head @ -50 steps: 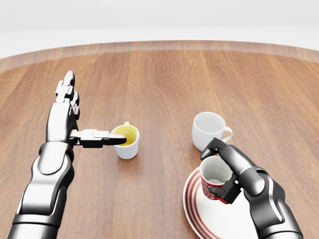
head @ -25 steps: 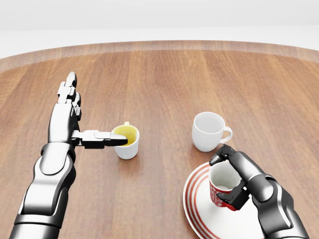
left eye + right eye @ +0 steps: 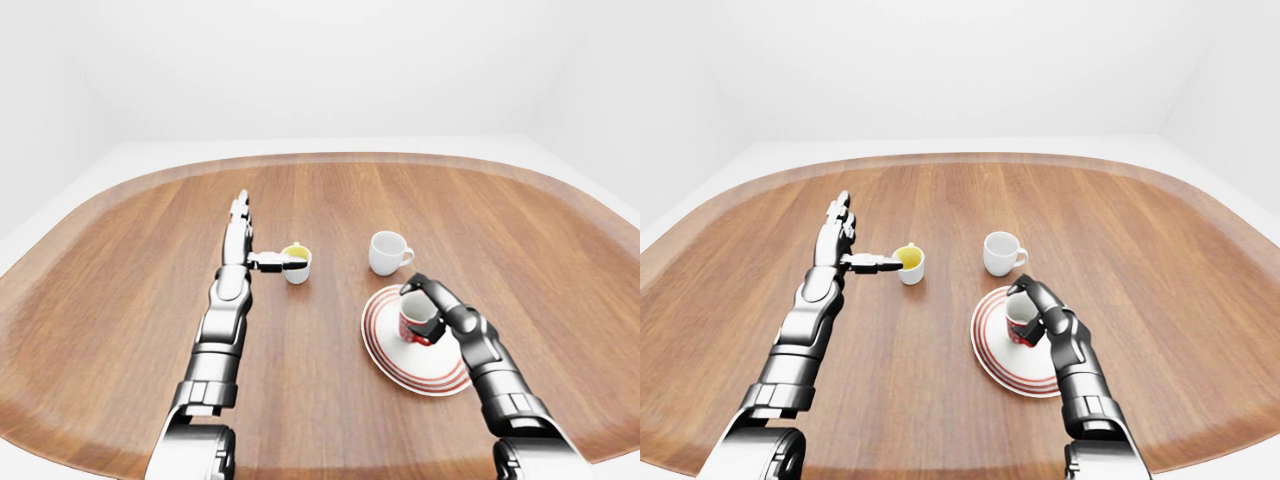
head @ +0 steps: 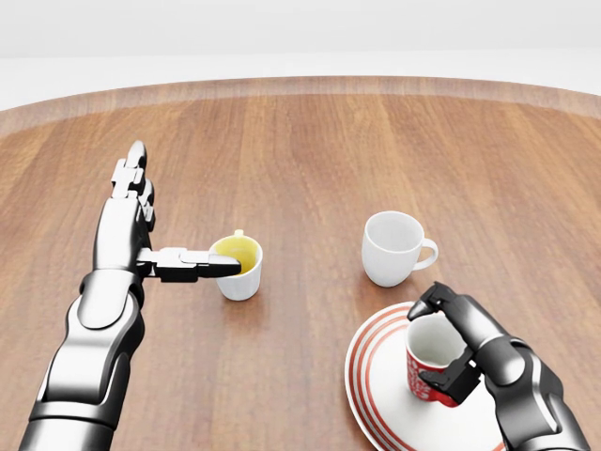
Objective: Pick up the red mug and put it on the plate
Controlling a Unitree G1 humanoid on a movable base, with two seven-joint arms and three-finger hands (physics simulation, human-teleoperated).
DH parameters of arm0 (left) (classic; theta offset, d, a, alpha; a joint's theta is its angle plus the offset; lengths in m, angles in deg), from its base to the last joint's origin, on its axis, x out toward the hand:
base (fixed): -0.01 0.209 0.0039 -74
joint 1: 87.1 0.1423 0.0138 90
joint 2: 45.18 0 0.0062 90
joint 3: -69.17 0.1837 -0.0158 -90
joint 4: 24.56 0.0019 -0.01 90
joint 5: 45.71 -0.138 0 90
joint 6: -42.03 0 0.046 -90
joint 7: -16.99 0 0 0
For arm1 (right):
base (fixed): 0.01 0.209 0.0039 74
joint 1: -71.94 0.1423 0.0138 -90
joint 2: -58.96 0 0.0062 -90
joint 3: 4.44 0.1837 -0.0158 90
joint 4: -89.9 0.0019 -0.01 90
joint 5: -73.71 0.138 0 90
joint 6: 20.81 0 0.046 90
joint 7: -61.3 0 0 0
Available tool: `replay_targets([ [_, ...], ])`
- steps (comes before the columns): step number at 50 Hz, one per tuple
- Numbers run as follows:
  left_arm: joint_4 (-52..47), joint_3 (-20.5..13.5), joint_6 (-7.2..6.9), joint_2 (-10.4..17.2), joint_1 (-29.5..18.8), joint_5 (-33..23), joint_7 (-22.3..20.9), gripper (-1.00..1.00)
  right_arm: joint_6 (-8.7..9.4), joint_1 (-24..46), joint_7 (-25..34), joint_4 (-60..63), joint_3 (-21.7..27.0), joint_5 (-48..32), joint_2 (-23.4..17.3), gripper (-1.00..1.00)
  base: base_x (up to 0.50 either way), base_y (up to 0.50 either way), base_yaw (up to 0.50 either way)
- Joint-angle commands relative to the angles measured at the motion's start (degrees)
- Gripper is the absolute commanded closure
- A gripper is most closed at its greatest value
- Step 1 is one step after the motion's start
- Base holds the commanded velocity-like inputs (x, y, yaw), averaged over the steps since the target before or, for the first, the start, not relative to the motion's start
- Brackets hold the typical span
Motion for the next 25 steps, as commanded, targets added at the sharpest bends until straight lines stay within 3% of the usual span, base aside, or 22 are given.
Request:
replay_targets([
  [1, 1.2, 0.0, 0.00, 0.1, -0.4, 0.1, 0.0, -1.00, 0.00, 0.2, -4.5, -0.2, 0.4, 8.0, -0.2, 1.00, 0.00, 0.00, 0.00],
  [25, -0.9, 0.3, 0.00, -0.2, 0.7, -0.2, 0.1, -1.00, 0.00, -0.5, -4.3, 1.6, 0.2, 7.9, 0.2, 1.00, 0.00, 0.00, 0.00],
])
